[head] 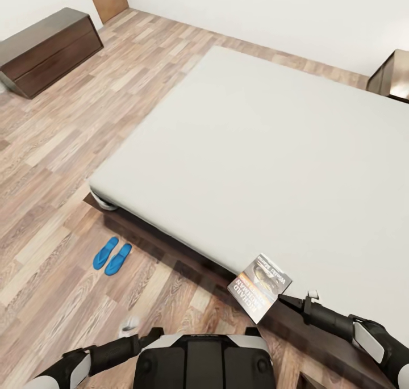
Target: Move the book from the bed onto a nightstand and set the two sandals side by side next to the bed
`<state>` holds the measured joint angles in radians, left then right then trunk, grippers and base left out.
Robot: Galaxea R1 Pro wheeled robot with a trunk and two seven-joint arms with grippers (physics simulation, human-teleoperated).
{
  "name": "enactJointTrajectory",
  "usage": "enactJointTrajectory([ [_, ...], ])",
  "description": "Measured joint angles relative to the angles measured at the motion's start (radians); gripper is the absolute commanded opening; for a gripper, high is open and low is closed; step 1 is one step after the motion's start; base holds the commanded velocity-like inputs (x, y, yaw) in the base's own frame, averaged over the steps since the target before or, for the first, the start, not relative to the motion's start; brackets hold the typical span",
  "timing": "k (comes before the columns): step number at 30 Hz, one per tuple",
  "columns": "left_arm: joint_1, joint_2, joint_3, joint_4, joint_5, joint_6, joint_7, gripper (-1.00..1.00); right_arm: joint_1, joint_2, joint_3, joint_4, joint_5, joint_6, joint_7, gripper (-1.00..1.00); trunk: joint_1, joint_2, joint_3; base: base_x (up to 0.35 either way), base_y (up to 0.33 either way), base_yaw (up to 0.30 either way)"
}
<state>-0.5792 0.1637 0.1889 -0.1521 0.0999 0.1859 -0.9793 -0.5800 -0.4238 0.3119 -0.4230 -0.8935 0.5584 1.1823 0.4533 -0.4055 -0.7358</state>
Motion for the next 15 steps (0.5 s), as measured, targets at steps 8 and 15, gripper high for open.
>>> enactJointTrajectory([
  [8, 0.0, 0.011, 0.003, 0.128, 0.0, -0.165, 0.224, 1.0, 0.0, 0.0, 0.0, 0.001, 0.0, 0.0, 0.0, -1.0, 0.0, 0.0, -0.006, 0.0, 0.0, 0.262],
  [15, 0.0, 0.01, 0.003, 0.131, 0.002, -0.173, 0.229, 1.0, 0.0, 0.0, 0.0, 0.001, 0.0, 0.0, 0.0, -1.0, 0.0, 0.0, -0.011, 0.0, 0.0, 0.262],
])
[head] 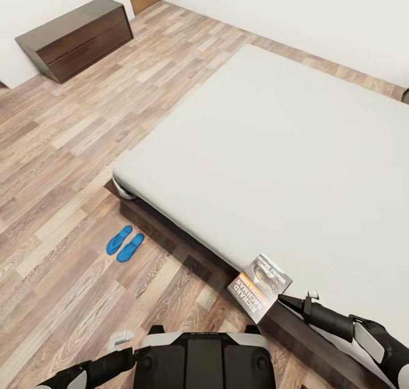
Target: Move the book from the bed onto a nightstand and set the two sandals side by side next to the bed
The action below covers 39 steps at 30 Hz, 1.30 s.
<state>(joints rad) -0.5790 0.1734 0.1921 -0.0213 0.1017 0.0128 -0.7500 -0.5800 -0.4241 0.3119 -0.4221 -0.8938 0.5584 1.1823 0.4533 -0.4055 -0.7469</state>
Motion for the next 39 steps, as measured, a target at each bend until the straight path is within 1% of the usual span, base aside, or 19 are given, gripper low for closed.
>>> enactJointTrajectory([
  [39, 0.0, 0.0, 0.001, 0.0, 0.0, 0.0, 0.0, 1.0, 0.0, 0.0, -0.001, 0.005, 0.0, 0.0, 0.0, -1.0, 0.0, 0.0, -0.029, 0.0, 0.0, 0.261],
])
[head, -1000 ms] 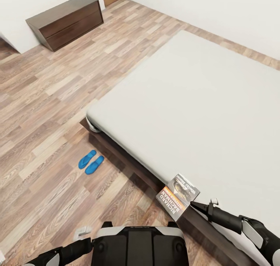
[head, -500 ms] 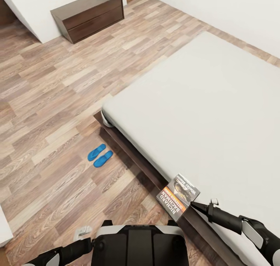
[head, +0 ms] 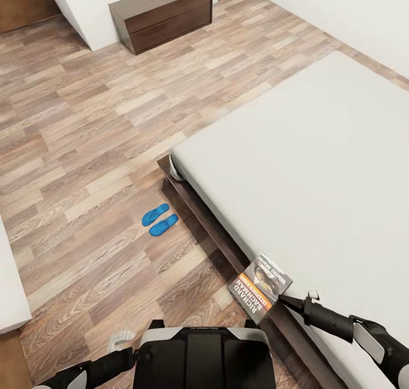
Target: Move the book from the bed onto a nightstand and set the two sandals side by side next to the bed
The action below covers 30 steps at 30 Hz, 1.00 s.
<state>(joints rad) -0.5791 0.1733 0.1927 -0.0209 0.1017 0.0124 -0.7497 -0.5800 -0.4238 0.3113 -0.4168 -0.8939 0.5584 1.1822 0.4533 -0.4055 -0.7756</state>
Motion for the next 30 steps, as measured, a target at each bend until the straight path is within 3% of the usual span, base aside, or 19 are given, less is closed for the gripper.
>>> enactJointTrajectory([
  [30, 0.0, 0.003, 0.001, -0.001, 0.0, 0.003, -0.003, 1.0, 0.0, 0.0, 0.0, 0.001, -0.001, 0.002, -0.001, -1.0, 0.0, 0.0, -0.022, 0.0, 0.0, 0.261],
])
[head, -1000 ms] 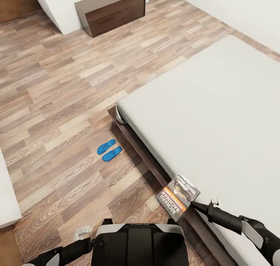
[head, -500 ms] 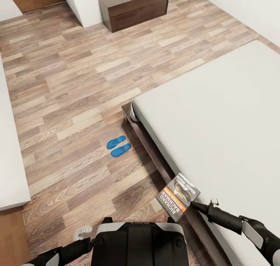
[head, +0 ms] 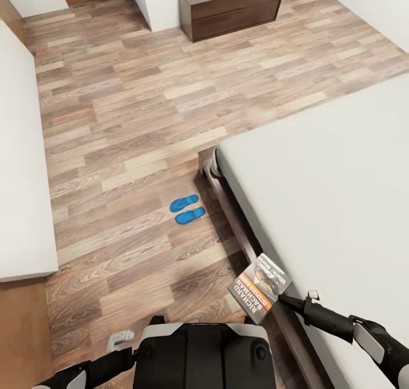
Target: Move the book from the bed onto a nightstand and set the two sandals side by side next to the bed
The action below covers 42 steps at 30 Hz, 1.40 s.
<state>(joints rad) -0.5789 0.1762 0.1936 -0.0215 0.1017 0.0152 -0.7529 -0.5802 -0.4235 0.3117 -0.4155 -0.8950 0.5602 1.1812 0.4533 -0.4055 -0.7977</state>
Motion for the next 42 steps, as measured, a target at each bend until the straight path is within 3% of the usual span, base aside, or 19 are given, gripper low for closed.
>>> enactJointTrajectory([
  [42, 0.0, -0.004, -0.003, 0.001, 0.0, -0.003, 0.005, 1.0, 0.0, 0.0, 0.0, -0.001, 0.0, 0.0, 0.001, -1.0, 0.0, 0.0, -0.031, 0.0, 0.0, 0.262],
])
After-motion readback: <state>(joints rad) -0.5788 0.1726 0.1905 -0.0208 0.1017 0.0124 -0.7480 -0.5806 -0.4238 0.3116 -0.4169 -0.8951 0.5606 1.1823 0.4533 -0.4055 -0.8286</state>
